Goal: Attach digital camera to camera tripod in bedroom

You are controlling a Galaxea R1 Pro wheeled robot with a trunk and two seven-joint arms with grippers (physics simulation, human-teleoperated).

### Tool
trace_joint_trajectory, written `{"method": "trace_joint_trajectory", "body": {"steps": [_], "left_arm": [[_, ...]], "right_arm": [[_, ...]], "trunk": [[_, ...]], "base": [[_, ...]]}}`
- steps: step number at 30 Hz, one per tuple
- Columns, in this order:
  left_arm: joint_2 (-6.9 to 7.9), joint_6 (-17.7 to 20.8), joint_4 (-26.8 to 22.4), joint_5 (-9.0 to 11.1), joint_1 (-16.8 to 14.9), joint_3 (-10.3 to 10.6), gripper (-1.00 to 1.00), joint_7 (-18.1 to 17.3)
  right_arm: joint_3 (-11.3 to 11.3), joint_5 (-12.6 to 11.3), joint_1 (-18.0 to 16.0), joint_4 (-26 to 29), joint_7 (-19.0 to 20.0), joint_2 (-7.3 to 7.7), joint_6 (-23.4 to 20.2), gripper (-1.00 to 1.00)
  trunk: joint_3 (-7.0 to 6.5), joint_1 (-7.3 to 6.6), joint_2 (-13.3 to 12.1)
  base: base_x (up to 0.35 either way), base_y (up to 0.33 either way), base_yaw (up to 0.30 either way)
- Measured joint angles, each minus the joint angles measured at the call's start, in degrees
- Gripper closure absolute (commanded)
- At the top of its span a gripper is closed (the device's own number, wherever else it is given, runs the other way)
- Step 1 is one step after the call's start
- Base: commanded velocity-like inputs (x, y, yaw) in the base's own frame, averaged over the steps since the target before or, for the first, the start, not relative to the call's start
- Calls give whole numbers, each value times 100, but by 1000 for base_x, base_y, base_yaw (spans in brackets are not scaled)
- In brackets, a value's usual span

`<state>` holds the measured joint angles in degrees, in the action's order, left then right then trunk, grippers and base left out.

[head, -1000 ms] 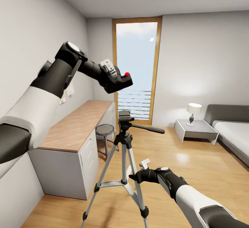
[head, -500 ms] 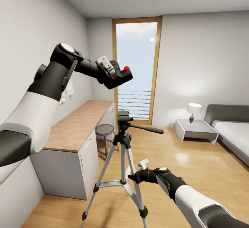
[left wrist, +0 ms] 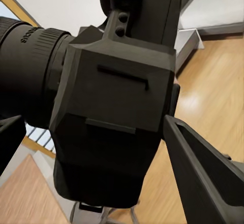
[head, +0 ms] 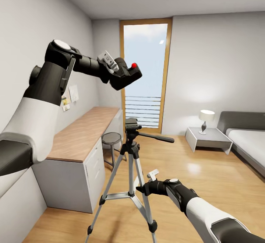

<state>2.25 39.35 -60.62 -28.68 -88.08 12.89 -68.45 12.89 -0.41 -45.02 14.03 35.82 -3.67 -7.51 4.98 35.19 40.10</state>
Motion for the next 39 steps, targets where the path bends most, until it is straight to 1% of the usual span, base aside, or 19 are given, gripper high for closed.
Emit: {"method": "trace_joint_trajectory", "body": {"steps": [12,13,18,22,29,39], "left_arm": [[-4,4,8,-4,0,-378,100,-12],[-5,5,9,-4,0,-407,100,-12],[-10,11,18,-2,0,-408,100,-18],[-41,13,32,0,0,-407,100,-21],[-161,14,131,1,0,-396,100,-23],[-271,14,218,11,0,-376,100,-17]], "right_arm": [[-204,210,0,-2,69,1,0,100],[-738,771,4,21,246,1,-13,100],[-749,791,3,19,259,1,-12,100],[-748,794,3,21,261,1,-11,100],[-747,795,3,21,264,1,-12,100],[-744,794,2,14,264,0,-4,100]], "trunk": [[0,0,0],[1,0,-1],[1,1,-2],[1,0,-2],[1,0,-2],[1,1,-1]], "base": [[0,0,0],[0,0,0],[0,0,0],[0,0,0],[0,0,0],[0,0,0]]}}
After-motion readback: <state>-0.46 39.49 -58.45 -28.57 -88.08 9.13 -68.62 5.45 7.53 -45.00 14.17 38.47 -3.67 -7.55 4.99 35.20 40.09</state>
